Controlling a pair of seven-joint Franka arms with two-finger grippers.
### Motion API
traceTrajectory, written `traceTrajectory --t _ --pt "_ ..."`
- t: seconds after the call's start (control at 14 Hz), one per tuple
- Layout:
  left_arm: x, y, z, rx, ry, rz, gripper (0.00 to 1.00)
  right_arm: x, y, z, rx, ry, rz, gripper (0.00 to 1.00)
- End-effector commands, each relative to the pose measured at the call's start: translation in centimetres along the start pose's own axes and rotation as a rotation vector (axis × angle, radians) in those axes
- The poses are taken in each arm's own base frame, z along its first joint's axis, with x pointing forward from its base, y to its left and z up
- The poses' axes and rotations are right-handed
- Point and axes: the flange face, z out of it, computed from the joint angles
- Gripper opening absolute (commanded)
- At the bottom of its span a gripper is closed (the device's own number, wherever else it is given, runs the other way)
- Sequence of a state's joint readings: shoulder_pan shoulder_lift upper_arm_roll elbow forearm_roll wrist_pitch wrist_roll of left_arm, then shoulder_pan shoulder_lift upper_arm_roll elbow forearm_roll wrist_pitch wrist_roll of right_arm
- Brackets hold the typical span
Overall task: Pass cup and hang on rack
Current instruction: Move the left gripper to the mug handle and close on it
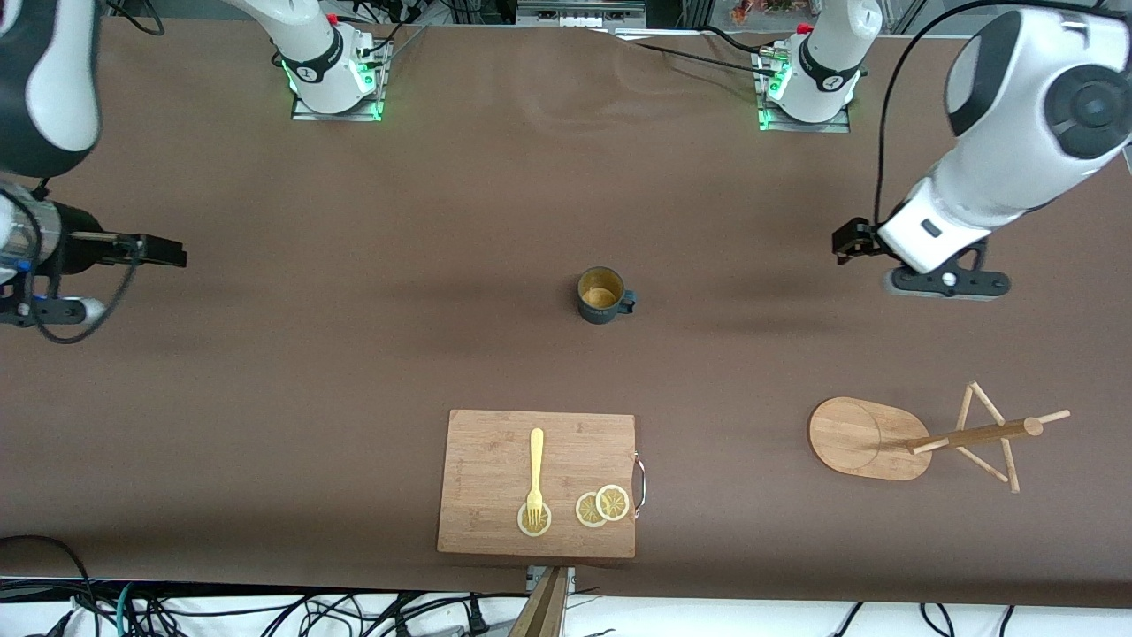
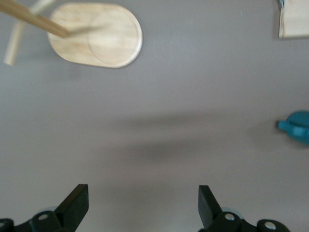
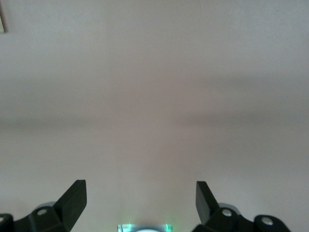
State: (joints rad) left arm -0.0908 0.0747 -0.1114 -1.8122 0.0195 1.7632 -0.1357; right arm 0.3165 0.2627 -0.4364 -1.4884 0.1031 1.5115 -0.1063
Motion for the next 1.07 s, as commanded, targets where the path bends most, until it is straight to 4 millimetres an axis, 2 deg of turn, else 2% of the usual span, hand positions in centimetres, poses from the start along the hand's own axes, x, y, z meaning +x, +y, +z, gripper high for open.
traceTrajectory --t 0.0,0.14,0.21,0.43,0.64,0.71,0.78,0.85,1.0 --pt "-0.4 0.3 3.1 -0.013 -0.014 0.019 1.00 -5.1 0.8 0.7 0.091 0.082 -0.038 1.00" --pt "-0.1 -0.2 3.7 -0.029 0.013 0.015 1.00 -5.7 -2.5 -0.2 -0.051 0.085 -0.088 1.00" --pt "0.1 -0.1 3.9 -0.030 0.020 0.053 1.00 -5.9 -3.1 -0.3 -0.070 0.084 -0.043 1.00" --pt "0.4 0.3 7.5 -0.082 0.112 0.128 1.00 -5.5 -0.1 -0.8 -0.028 0.110 0.043 1.00" --pt "0.6 0.6 10.9 -0.155 0.195 0.178 1.00 -5.8 0.1 -3.5 0.012 0.196 0.071 1.00" --pt "1.1 1.4 12.1 -0.184 0.205 0.232 1.00 -5.8 0.3 -4.6 0.017 0.221 0.067 1.00" --pt "1.4 2.6 13.3 -0.231 0.224 0.304 1.00 -6.1 1.0 -4.7 0.020 0.214 0.078 1.00" --pt "1.8 3.4 14.2 -0.275 0.246 0.367 1.00 -6.3 0.5 -4.9 0.021 0.210 0.072 1.00" --pt "2.1 5.0 17.4 -0.403 0.240 0.434 1.00 -6.5 -0.1 -4.7 0.016 0.189 0.055 1.00"
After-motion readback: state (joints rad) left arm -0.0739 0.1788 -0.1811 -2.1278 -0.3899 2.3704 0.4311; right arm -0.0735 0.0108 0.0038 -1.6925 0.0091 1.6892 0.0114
